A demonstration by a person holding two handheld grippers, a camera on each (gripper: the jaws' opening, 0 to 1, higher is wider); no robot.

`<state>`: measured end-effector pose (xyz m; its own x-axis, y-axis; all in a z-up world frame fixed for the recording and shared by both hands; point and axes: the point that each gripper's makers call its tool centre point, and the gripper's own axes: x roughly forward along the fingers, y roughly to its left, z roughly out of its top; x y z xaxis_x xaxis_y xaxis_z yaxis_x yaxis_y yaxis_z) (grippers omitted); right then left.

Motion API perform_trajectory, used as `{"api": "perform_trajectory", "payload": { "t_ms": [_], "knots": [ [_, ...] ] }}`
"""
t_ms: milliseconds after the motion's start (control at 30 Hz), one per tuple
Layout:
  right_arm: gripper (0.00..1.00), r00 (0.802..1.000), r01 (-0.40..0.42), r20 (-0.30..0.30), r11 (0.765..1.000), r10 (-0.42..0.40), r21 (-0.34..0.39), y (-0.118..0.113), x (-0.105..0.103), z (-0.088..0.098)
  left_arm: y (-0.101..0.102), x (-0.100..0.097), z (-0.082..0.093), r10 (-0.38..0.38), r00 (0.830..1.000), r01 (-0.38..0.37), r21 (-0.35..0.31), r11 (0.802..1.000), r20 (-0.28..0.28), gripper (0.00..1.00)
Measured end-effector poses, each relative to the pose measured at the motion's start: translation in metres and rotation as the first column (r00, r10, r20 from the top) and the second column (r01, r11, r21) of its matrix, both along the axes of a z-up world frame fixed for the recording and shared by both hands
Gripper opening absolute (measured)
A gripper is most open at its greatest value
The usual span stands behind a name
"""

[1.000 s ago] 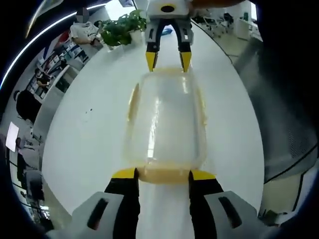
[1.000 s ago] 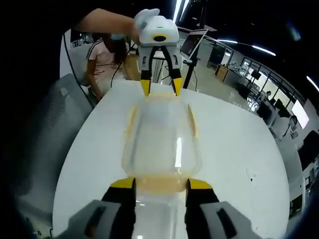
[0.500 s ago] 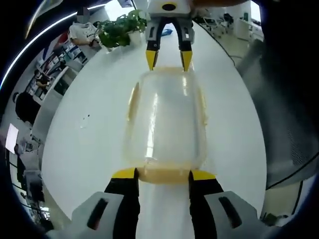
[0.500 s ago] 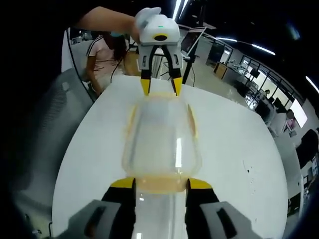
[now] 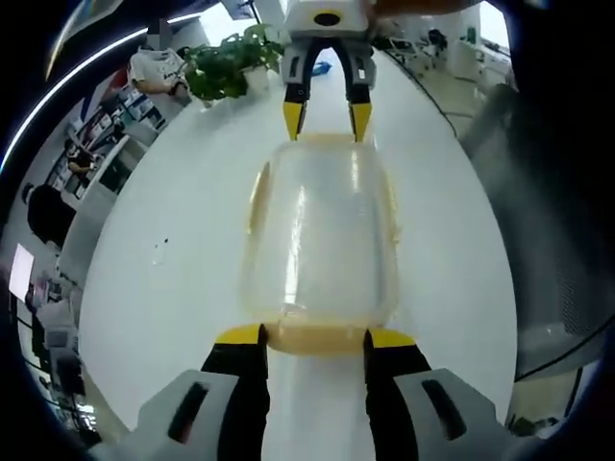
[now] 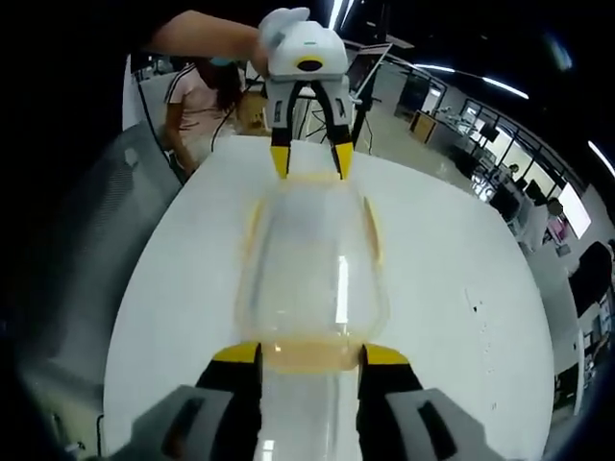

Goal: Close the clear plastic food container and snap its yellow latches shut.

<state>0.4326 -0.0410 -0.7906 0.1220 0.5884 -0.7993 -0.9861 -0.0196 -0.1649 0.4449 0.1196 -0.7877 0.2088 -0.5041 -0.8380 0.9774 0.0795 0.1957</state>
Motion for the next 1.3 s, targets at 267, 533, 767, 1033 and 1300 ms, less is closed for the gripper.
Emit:
{"api": "perform_trajectory", "payload": {
  "t_ms": [267,533,767,1033,1300],
  "knots": [
    [0.36,1.000,0.013,-0.002,1.000,-0.013,-0.015,-0.017,0.001,-0.001,-0.019,0.001,0.000,-0.005,1.000,0.005,-0.014,1.000,-0.004,0.36],
    [0.36,1.000,0.025,-0.008,0.999,-0.025,-0.041,-0.036,0.000,-0.004,-0.037,0.002,-0.003,-0.010,1.000,0.010,-0.017,1.000,-0.011,0.36],
    [0.36,0.999,0.040,-0.018,0.997,-0.041,-0.064,-0.050,0.000,-0.008,-0.050,0.002,-0.006,-0.017,1.000,0.016,-0.032,0.999,-0.016,0.36],
    [0.36,0.998,0.050,-0.029,0.995,-0.052,-0.092,-0.064,-0.001,-0.015,-0.063,0.001,-0.012,-0.024,0.999,0.023,-0.037,0.999,-0.021,0.36],
    [0.36,0.997,0.062,-0.031,0.992,-0.066,-0.111,-0.076,0.001,-0.019,-0.075,0.001,-0.015,-0.011,0.999,0.009,-0.056,0.998,-0.038,0.36]
  ]
}}
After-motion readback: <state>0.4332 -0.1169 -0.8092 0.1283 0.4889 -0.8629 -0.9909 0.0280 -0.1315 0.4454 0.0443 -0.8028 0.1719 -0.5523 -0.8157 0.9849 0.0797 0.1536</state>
